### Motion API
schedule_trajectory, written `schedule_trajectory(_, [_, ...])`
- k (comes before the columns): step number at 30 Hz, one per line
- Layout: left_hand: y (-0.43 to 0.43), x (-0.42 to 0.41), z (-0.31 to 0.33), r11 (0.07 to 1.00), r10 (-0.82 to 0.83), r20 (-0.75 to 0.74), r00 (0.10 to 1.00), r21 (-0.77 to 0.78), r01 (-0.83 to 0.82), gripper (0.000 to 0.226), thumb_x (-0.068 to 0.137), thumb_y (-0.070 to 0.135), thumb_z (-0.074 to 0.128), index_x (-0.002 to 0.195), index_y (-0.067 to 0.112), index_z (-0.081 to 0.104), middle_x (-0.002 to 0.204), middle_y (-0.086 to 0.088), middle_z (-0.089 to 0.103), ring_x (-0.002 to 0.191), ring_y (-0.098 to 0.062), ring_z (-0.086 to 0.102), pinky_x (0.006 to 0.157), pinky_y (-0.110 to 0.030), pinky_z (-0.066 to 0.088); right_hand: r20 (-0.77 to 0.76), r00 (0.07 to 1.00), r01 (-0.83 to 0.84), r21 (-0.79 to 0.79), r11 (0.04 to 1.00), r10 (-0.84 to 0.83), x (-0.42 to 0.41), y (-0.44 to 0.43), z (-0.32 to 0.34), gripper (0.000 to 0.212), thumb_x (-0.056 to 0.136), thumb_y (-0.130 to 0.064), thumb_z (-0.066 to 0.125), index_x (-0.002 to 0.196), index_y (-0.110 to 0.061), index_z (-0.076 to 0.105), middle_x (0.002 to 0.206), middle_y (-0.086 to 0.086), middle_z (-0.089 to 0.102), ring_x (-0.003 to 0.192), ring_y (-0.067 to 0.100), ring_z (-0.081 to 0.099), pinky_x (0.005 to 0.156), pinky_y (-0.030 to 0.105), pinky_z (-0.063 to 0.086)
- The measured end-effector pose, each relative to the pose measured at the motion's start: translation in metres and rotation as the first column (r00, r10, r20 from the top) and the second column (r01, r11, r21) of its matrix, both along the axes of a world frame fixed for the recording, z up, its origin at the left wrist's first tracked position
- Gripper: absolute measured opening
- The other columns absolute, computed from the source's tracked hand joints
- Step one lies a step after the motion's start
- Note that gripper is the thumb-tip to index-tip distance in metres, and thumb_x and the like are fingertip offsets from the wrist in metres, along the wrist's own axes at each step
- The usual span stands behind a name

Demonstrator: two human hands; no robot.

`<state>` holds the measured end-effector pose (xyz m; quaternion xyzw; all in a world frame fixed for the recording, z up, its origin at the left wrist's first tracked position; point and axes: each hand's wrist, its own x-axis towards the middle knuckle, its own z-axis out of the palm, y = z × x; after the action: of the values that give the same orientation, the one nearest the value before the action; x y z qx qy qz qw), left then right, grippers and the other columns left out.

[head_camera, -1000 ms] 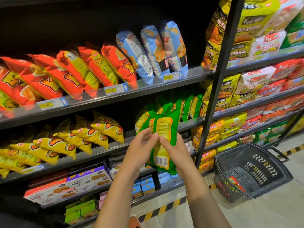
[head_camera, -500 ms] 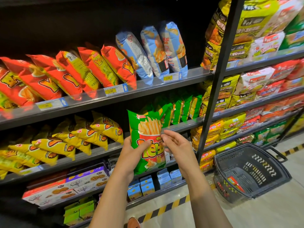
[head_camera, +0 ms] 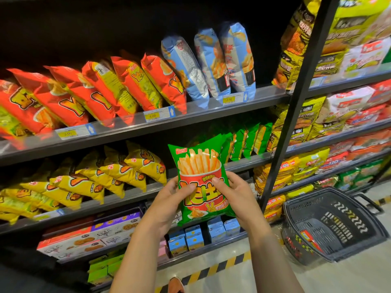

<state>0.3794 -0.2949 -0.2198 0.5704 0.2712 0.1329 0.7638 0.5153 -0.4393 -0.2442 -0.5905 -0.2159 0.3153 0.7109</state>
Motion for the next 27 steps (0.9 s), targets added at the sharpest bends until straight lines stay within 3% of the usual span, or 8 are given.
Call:
schedule_trajectory(4, [0.014, 0.006, -0.004, 0.999, 0.039, -0.022, 0.999, 0.037, -0.038, 0.065, 0.073, 0.025, 0.085, 0.134, 0.023, 0.061, 0.117, -0.002, 0.079, 0.11, -0.022, 0.076, 0.099, -0.044, 0.057, 0.005, 1.0, -0.018, -0.012, 1.0, 0.018, 0.007, 0.014, -0.004, 0.029, 0.099, -0.024, 0.071, 0.128, -0.024, 0.068, 0.115, 0.0, 0.08, 0.106, 0.023, 0.077, 0.09, 0.044, 0.063])
schedule_trajectory(8, [0.032, 0.013, -0.011, 0.995, 0.094, -0.047, 0.994, 0.035, -0.092, 0.046, 0.086, 0.013, 0.081, 0.128, 0.023, 0.063, 0.112, -0.002, 0.081, 0.105, -0.022, 0.077, 0.094, -0.044, 0.06, 0.009, 0.998, -0.069, -0.038, 0.997, 0.069, 0.015, 0.033, -0.009, 0.038, 0.095, -0.03, 0.073, 0.132, -0.025, 0.067, 0.12, -0.003, 0.078, 0.109, 0.019, 0.076, 0.092, 0.041, 0.063])
schedule_trajectory(13, [0.062, 0.027, -0.028, 0.982, 0.187, -0.105, 0.977, 0.028, -0.185, 0.047, 0.086, 0.007, 0.083, 0.126, 0.022, 0.063, 0.113, -0.003, 0.08, 0.103, -0.022, 0.078, 0.094, -0.046, 0.061, -0.014, 0.998, -0.066, -0.079, 0.995, 0.065, 0.032, 0.063, -0.025, 0.083, 0.078, -0.052, 0.084, 0.15, -0.024, 0.055, 0.144, 0.002, 0.064, 0.129, 0.016, 0.065, 0.107, 0.043, 0.056])
schedule_trajectory(15, [0.073, 0.034, -0.036, 0.971, 0.239, -0.121, 0.963, 0.033, -0.237, 0.054, 0.084, 0.006, 0.085, 0.129, 0.02, 0.061, 0.114, -0.003, 0.08, 0.104, -0.023, 0.078, 0.094, -0.047, 0.061, -0.009, 0.999, -0.043, -0.101, 0.994, 0.042, 0.04, 0.075, -0.032, 0.076, 0.087, -0.041, 0.081, 0.153, -0.019, 0.051, 0.146, 0.001, 0.061, 0.128, 0.011, 0.063, 0.103, 0.03, 0.056])
schedule_trajectory(17, [0.082, 0.042, -0.043, 0.954, 0.301, -0.122, 0.946, 0.042, -0.298, 0.06, 0.083, 0.006, 0.086, 0.134, 0.02, 0.057, 0.119, -0.003, 0.078, 0.107, -0.023, 0.076, 0.084, -0.042, 0.06, -0.005, 1.0, -0.009, -0.12, 0.993, 0.009, 0.046, 0.086, -0.037, 0.064, 0.095, -0.031, 0.076, 0.152, -0.017, 0.051, 0.145, 0.0, 0.061, 0.121, 0.002, 0.062, 0.091, 0.018, 0.055])
schedule_trajectory(20, [0.095, 0.054, -0.053, 0.914, 0.405, -0.108, 0.908, 0.039, -0.403, 0.06, 0.086, 0.005, 0.084, 0.135, 0.02, 0.054, 0.122, -0.002, 0.075, 0.109, -0.022, 0.073, 0.075, -0.035, 0.053, -0.004, 0.997, 0.07, -0.146, 0.987, -0.072, 0.057, 0.104, -0.042, 0.063, 0.096, -0.031, 0.076, 0.152, -0.016, 0.05, 0.146, 0.0, 0.059, 0.118, 0.009, 0.061, 0.098, 0.025, 0.048])
schedule_trajectory(23, [0.109, 0.068, -0.063, 0.877, 0.48, -0.086, 0.873, 0.053, -0.477, 0.052, 0.086, 0.005, 0.085, 0.129, 0.021, 0.06, 0.12, -0.003, 0.076, 0.107, -0.021, 0.073, 0.08, -0.035, 0.056, 0.008, 0.986, 0.168, -0.171, 0.971, -0.169, 0.071, 0.124, -0.049, 0.066, 0.095, -0.036, 0.077, 0.151, -0.017, 0.048, 0.151, 0.003, 0.054, 0.119, 0.013, 0.056, 0.104, 0.034, 0.046])
schedule_trajectory(27, [0.124, 0.091, -0.076, 0.81, 0.58, -0.053, 0.813, 0.142, -0.569, 0.056, 0.085, 0.012, 0.088, 0.133, 0.021, 0.06, 0.119, 0.001, 0.075, 0.108, -0.018, 0.072, 0.09, -0.041, 0.059, 0.066, 0.958, 0.288, -0.207, 0.935, -0.28, 0.089, 0.152, -0.055, 0.086, 0.092, -0.048, 0.078, 0.16, -0.018, 0.036, 0.16, 0.004, 0.046, 0.138, 0.021, 0.052, 0.116, 0.044, 0.044])
